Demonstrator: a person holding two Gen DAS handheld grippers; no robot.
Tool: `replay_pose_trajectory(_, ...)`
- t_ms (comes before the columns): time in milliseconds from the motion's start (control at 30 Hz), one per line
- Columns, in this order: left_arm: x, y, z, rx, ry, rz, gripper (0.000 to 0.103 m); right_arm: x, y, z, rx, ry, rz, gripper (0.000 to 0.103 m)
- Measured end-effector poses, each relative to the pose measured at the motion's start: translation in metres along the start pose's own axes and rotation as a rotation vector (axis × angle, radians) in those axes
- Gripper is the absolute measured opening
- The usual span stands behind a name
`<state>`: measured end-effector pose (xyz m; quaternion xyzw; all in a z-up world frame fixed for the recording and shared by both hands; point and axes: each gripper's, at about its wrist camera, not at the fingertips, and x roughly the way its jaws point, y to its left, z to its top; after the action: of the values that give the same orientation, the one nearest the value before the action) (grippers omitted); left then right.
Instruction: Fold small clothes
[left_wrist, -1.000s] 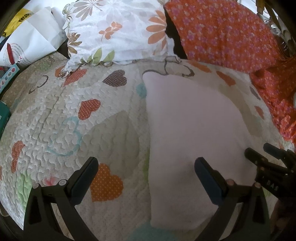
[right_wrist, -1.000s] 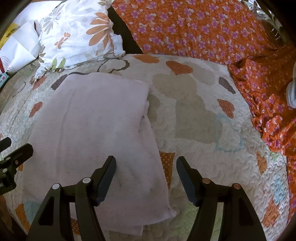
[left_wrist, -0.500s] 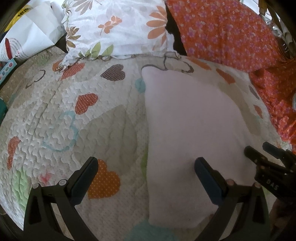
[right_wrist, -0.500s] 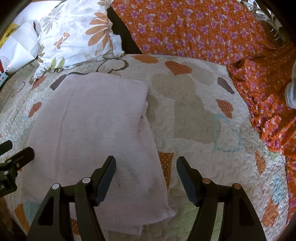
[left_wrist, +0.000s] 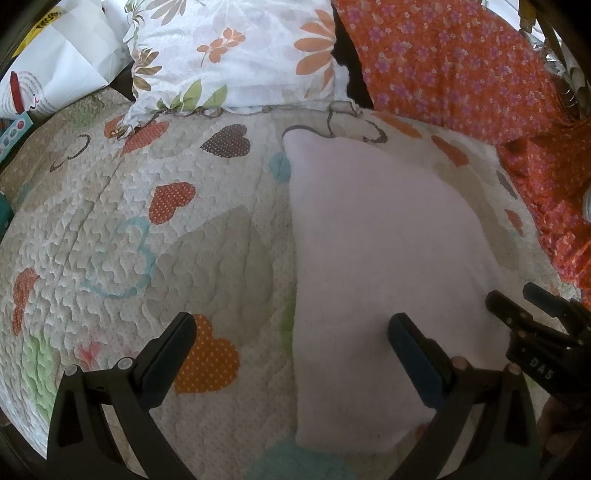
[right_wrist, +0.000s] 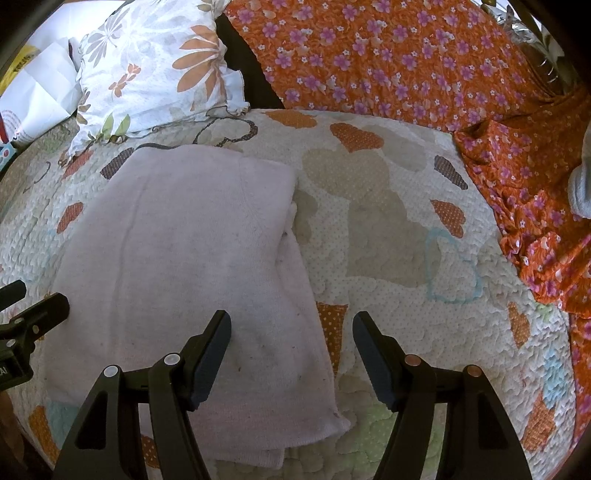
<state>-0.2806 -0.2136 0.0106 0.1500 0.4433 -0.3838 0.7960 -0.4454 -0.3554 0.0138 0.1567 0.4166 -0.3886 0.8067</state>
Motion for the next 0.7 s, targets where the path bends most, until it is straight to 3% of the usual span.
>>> replay_pose_trajectory(700,0.0051,0.0028,-0.0027,-0.022,0.042,-0.047,0.103,0.0020,0.0041,-0.0031,-0.006,0.006,0.008,0.074)
